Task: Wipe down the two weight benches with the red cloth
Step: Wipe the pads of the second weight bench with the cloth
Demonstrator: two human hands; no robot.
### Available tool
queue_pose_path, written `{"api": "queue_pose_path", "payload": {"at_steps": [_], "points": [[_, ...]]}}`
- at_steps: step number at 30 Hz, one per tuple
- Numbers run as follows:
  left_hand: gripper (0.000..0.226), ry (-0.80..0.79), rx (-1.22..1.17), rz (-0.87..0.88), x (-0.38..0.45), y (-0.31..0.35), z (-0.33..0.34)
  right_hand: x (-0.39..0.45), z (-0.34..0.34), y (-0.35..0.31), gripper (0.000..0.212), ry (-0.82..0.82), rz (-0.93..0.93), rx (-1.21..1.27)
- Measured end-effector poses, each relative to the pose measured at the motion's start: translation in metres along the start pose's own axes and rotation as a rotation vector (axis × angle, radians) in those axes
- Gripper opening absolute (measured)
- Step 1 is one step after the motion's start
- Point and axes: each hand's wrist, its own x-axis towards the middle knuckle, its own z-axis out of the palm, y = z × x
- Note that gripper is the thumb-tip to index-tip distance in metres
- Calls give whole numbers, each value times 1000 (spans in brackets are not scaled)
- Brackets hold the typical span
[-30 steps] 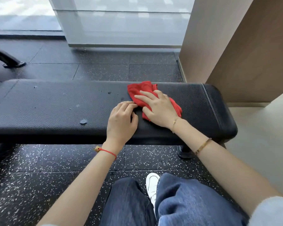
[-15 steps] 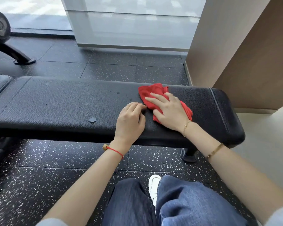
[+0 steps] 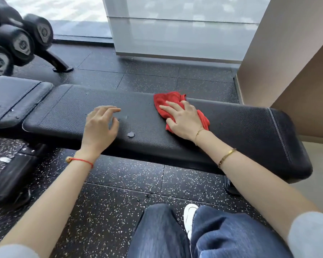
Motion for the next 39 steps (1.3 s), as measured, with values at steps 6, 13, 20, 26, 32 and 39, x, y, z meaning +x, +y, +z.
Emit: {"api": "queue_pose_path", "payload": {"at_steps": [6, 13, 20, 26, 32, 39], "points": [[31, -43, -33, -7, -1, -16, 8, -44, 4, 10, 54, 60, -152, 24], [33, 9, -79, -43, -2, -19, 13, 11, 3, -4, 50, 68, 114, 6], [33, 15, -97, -49, -4, -22, 15, -28, 16, -47, 55, -4, -263, 14], [32, 20, -109, -41, -3, -25, 15, 16, 12, -36, 48, 53, -43, 38], [32, 48, -103, -36, -2, -27, 16, 15, 23, -85, 51, 1, -238, 29], [30, 56, -108, -28, -2, -29, 18, -20, 15, -36, 53, 36, -333, 8]]}}
